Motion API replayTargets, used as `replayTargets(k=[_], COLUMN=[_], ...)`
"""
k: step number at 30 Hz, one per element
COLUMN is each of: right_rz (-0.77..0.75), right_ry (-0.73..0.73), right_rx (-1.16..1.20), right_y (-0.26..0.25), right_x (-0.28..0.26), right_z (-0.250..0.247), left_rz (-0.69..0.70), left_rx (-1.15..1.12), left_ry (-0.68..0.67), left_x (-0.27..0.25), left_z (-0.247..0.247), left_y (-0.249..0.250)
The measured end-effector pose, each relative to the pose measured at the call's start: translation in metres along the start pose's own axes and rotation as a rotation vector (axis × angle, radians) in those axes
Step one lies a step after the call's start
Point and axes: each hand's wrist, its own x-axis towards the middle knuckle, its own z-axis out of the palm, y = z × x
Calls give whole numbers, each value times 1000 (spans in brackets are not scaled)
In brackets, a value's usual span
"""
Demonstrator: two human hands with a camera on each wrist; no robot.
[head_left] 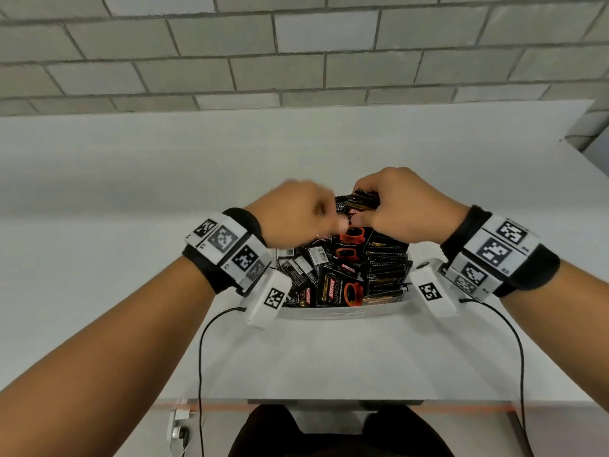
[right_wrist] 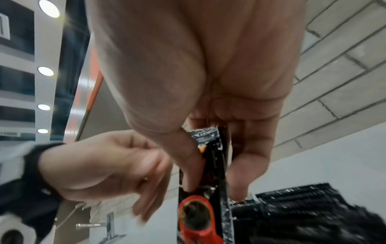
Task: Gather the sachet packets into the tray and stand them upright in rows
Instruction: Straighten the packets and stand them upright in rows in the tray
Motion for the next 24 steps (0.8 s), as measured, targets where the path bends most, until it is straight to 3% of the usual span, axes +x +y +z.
replayTargets(k=[2, 4, 7, 11, 17, 24], right_rz=[-13, -62, -131, -231, -276, -284], right_ry=[-25, -63, -70, -117, -283, -171], right_rx=[1, -42, -208, -311, -299, -294], right_y=[3, 3, 0, -3, -2, 2], right_x=[3, 5, 11, 21, 25, 20], right_z=[7, 15, 21, 20, 21, 16], left_rz=[34, 132, 200, 190, 200, 209], left_rx=[216, 351, 469, 594, 695, 726], left_ry=[-344, -465, -505, -556, -580, -605], left_x=[-3, 0, 12, 22, 21, 20], left_z=[15, 33, 50, 60, 71, 71], left_y=[3, 5, 6, 8, 5, -2])
